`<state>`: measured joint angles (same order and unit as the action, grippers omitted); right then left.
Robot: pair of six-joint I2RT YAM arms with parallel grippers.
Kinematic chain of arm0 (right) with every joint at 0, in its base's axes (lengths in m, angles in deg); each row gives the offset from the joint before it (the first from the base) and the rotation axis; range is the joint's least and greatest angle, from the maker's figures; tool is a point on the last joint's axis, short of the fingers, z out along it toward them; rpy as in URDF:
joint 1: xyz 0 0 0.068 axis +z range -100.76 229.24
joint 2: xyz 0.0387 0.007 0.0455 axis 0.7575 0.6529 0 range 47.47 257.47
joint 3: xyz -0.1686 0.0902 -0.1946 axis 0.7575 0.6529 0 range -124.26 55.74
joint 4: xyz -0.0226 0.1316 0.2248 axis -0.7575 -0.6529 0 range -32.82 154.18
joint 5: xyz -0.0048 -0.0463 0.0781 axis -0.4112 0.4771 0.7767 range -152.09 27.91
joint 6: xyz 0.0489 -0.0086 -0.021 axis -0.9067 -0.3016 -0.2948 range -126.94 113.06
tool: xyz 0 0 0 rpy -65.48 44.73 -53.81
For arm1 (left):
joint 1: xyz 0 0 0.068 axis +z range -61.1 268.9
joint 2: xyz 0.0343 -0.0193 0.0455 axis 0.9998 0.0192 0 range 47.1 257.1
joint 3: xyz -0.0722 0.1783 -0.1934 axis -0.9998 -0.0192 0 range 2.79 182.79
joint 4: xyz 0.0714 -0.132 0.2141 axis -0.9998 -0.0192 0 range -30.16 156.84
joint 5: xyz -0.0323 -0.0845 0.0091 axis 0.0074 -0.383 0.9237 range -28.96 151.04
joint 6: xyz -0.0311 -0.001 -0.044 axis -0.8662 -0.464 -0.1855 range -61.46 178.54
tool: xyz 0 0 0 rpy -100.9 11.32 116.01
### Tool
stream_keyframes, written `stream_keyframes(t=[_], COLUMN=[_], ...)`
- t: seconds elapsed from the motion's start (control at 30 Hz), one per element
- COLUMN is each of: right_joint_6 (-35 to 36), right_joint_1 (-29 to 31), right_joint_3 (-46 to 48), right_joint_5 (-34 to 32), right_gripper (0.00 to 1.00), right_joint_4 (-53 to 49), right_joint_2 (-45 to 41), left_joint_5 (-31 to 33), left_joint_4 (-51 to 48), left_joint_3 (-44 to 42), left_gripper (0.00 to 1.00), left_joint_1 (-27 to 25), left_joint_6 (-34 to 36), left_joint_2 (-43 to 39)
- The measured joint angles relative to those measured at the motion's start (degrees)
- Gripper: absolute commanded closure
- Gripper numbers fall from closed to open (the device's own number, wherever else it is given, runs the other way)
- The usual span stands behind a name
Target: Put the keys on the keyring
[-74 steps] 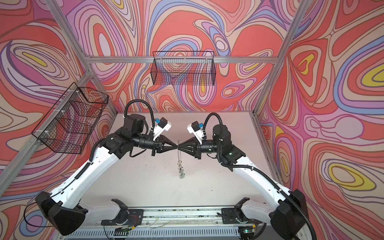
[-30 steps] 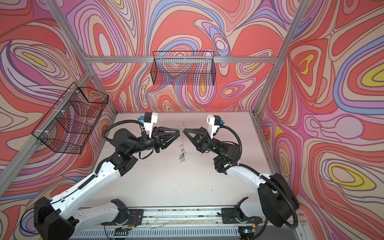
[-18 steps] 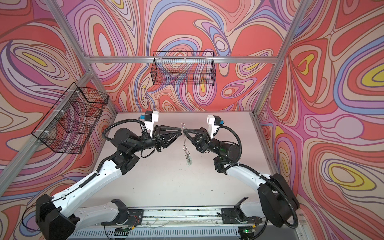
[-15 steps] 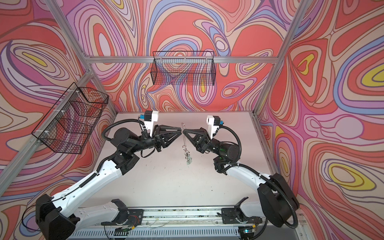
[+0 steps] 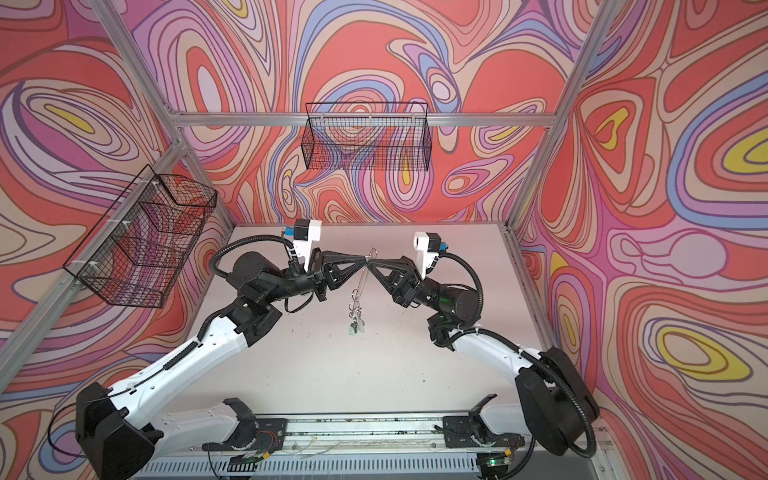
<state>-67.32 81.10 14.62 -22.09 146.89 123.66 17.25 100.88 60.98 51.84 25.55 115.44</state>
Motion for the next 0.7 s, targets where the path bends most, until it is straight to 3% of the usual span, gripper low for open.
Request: stream_keyframes(t=[0.1,0.17,0.33,0.47,0.7], right_joint_6=[0.8,2.7,14.4,27.3,43.4], right_joint_1=[0.0,0.0,0.1,0.1,0.1], right_joint_3=[0.4,0.9,0.9,-1.7,-10.9], right_joint_5=[-0.1,-0.2,-2.0,-6.8,-10.5], right_gripper=[0.76,0.69,0.61,0.61,0.66], right_joint_4=[-1.0,-4.0,-23.5,-42.9,-67.6], right_joint_2=[-0.5,-2.1,-11.5,-19.6,-21.2], left_joint_5=[0.5,1.0,2.6,3.8,4.5], left_joint_4=[-2.1,-5.1,-16.9,-27.1,-40.0], left_joint_3=[0.3,0.7,2.9,6.0,12.0], left_gripper=[1.00,1.00,1.00,1.00,1.00], left_joint_1=[0.0,0.0,-0.2,-0.2,-0.2], left_joint_6=[1.2,2.3,6.9,11.4,17.8], left_joint_2=[-0.3,-0.7,-2.2,-3.4,-3.3])
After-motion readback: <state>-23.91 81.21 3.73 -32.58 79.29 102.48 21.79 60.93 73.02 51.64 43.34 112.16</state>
